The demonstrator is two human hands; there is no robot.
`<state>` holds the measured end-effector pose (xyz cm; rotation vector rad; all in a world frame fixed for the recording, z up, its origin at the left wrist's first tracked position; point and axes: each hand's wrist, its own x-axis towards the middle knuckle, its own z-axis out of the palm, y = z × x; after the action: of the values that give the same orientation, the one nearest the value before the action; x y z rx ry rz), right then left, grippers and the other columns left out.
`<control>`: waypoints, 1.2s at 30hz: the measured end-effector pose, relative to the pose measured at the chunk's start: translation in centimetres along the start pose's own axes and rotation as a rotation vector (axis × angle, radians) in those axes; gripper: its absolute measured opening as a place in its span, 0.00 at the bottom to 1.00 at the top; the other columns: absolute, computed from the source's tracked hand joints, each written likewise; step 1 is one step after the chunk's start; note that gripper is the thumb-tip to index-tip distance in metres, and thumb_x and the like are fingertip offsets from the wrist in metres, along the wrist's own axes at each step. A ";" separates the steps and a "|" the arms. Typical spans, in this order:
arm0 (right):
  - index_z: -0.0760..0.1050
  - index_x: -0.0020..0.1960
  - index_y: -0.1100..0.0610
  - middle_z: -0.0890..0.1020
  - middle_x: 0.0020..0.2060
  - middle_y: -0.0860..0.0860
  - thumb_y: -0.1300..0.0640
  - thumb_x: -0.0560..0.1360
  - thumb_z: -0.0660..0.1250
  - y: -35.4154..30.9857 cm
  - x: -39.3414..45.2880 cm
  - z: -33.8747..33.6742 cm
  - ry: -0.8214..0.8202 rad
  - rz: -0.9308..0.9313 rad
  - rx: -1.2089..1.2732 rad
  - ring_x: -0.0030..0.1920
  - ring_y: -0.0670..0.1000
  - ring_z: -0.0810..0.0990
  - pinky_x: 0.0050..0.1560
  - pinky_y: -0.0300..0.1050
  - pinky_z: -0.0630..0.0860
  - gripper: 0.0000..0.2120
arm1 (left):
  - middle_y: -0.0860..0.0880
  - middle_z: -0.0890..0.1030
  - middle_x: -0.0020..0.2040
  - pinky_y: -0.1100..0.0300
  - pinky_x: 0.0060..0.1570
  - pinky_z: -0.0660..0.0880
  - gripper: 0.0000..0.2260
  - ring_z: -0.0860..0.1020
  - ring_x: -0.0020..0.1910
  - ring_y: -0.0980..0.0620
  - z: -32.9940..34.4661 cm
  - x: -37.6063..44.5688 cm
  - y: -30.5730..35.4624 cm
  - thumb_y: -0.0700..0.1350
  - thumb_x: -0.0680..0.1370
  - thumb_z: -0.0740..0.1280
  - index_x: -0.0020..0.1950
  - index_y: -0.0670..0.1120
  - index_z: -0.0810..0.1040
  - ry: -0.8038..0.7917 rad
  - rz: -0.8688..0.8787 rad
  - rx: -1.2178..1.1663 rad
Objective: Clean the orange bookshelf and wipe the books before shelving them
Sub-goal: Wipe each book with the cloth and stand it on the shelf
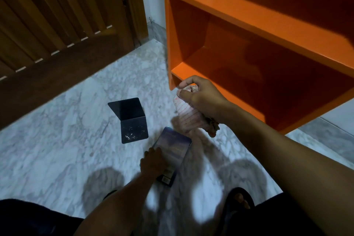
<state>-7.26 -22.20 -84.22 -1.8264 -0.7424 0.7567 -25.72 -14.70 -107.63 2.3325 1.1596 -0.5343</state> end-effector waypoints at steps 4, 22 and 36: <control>0.77 0.55 0.53 0.77 0.39 0.45 0.52 0.76 0.72 0.0 0.2 0.0 0.004 -0.007 -0.008 0.35 0.47 0.75 0.37 0.44 0.70 0.10 | 0.43 0.64 0.69 0.43 0.63 0.71 0.29 0.67 0.67 0.40 1.5 -0.7 1.6 0.48 0.76 0.66 0.75 0.50 0.59 0.029 -0.084 -0.052; 0.78 0.52 0.57 0.81 0.42 0.51 0.56 0.75 0.72 0.3 0.7 -0.1 0.028 0.030 0.041 0.40 0.50 0.79 0.41 0.47 0.77 0.08 | 0.42 0.79 0.62 0.51 0.58 0.74 0.19 0.77 0.59 0.41 0.9 2.6 -0.2 0.53 0.80 0.62 0.69 0.47 0.72 -0.058 -0.148 -0.330; 0.73 0.63 0.67 0.84 0.52 0.65 0.63 0.82 0.59 -5.3 -1.7 -3.1 0.027 0.492 0.969 0.46 0.60 0.86 0.51 0.59 0.82 0.13 | 0.44 0.83 0.51 0.53 0.46 0.79 0.05 0.82 0.47 0.44 -21.0 -2.2 1.6 0.44 0.82 0.64 0.56 0.45 0.77 0.245 0.231 -0.925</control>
<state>-6.74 -23.50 -77.98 -1.0984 0.1436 1.1443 -22.91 -4.97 -89.08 1.6834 0.9270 0.3361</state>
